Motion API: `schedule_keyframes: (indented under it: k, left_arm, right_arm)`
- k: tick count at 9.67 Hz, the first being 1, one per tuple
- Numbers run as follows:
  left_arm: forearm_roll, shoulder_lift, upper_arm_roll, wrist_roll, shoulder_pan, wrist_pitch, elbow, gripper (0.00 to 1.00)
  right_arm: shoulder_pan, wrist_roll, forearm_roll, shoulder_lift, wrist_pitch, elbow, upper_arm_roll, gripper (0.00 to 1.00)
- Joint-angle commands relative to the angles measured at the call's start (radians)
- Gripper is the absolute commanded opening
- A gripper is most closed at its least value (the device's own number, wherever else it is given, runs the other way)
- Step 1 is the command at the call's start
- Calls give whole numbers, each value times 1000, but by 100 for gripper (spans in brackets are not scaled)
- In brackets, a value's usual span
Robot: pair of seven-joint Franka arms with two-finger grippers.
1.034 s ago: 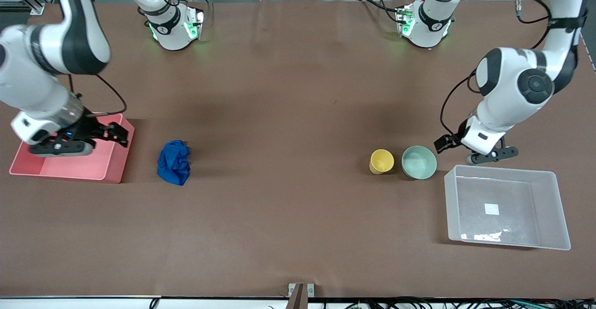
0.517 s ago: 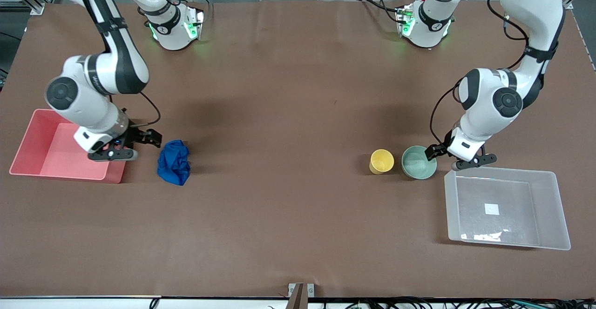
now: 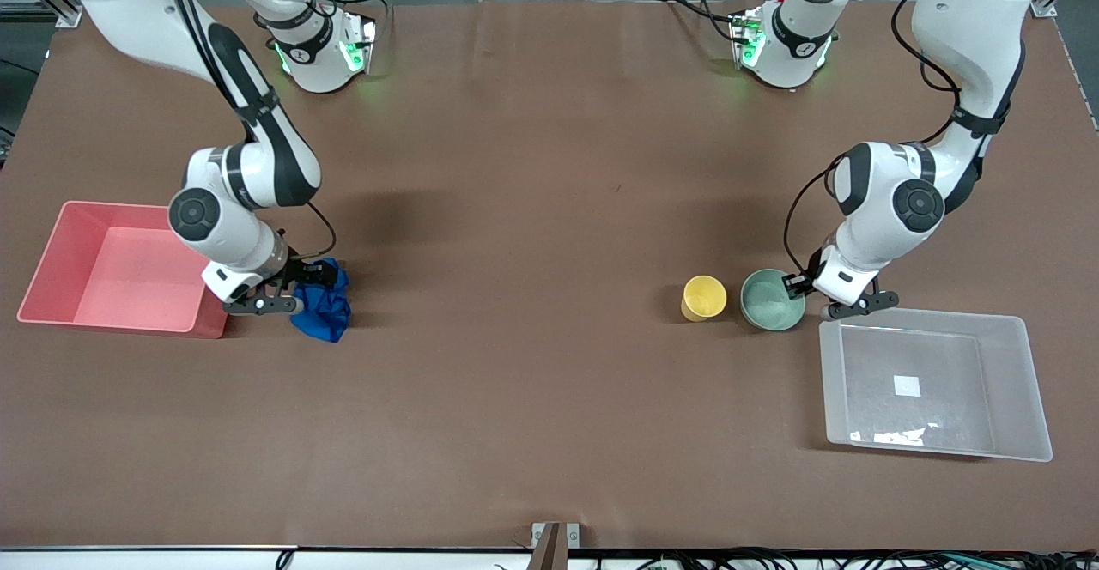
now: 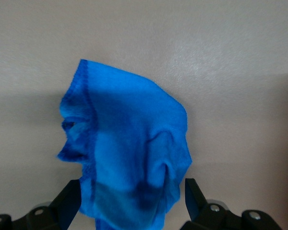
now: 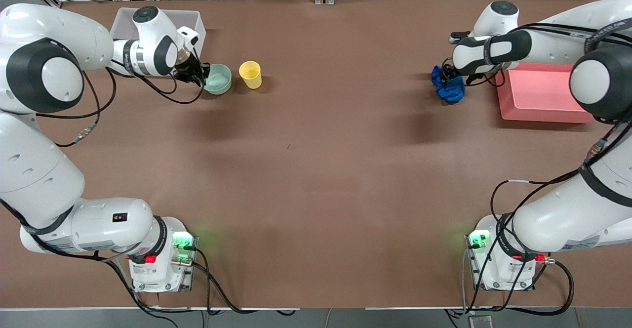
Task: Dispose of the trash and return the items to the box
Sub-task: 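Grasp the blue cloth with the right gripper while the left gripper grasps the bowl, then lift the cloth into the pink bin while the left gripper places the bowl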
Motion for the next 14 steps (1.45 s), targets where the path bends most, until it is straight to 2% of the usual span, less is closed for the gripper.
schedule_keyframes:
  k: [1, 2, 3, 4, 7, 10, 12, 14]
  left_arm:
    - [7, 19, -5, -6, -3, 7, 15, 0]
    - [7, -13, -5, -3, -3, 0, 22, 0]
    - [7, -54, -5, 0, -3, -18, 35, 0]
    - [7, -79, -5, 2, -3, -90, 83, 0]
    - [11, -61, -2, 31, 4, -322, 336, 0]
    - [144, 34, 6, 184, 75, -348, 490, 0]
    - [159, 135, 6, 357, 141, -348, 594, 0]
    - [154, 250, 4, 511, 196, -350, 692, 0]
  right_arm:
    - [11, 14, 9, 15, 2, 15, 0, 62]
    - [14, 11, 9, 18, 10, 15, 0, 31]
    - [14, 12, 9, 18, 7, 13, 0, 17]
    - [14, 12, 9, 17, -1, 13, 0, 15]
    - [9, 6, 9, 12, -21, 12, 0, 15]
    - [6, 11, 9, -41, -119, 19, 0, 12]
    - [-9, 12, 9, -98, -287, 86, -3, 11]
    - [-29, 0, 7, -213, -386, 108, -6, 11]
